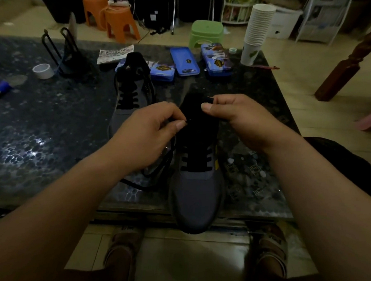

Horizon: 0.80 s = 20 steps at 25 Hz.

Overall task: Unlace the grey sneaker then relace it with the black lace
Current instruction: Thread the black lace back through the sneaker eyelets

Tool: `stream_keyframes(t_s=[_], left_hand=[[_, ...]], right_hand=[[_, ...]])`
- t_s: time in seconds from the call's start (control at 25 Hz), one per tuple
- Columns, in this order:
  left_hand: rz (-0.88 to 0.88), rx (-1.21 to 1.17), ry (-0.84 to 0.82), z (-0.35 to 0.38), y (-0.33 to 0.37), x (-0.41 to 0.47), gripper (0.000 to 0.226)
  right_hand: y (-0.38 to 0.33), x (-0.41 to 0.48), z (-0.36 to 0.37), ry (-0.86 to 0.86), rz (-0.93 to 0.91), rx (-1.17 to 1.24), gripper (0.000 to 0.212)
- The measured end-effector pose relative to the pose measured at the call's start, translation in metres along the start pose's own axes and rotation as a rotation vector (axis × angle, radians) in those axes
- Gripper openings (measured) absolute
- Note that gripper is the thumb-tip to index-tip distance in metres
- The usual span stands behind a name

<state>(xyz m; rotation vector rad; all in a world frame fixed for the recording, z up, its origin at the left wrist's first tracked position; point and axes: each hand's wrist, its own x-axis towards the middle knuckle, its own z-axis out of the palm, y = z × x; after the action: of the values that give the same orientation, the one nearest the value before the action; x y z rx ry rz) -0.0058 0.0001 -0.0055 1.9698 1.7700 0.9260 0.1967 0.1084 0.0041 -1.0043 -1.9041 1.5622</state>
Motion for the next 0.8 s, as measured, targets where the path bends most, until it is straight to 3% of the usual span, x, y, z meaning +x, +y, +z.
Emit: stream_keyframes(t_s=[0.28,0.44,0.8], left_hand=[[0.008,0.075,-0.109,0.006,-0.004,0.003,0.008],[0.03,0.127,-0.167,0.006,-0.004,0.004,0.01],[0.051,0.036,-0.148,0.015,-0.001,0.007,0.012]], right_hand=[[0.005,0.003,0.001,0.042,0.053,0.144,0.043],[0.006,0.005,0.003,0.032,0.052,0.141,0.019],[0.005,0.003,0.006,0.035,0.058,0.133,0.039]])
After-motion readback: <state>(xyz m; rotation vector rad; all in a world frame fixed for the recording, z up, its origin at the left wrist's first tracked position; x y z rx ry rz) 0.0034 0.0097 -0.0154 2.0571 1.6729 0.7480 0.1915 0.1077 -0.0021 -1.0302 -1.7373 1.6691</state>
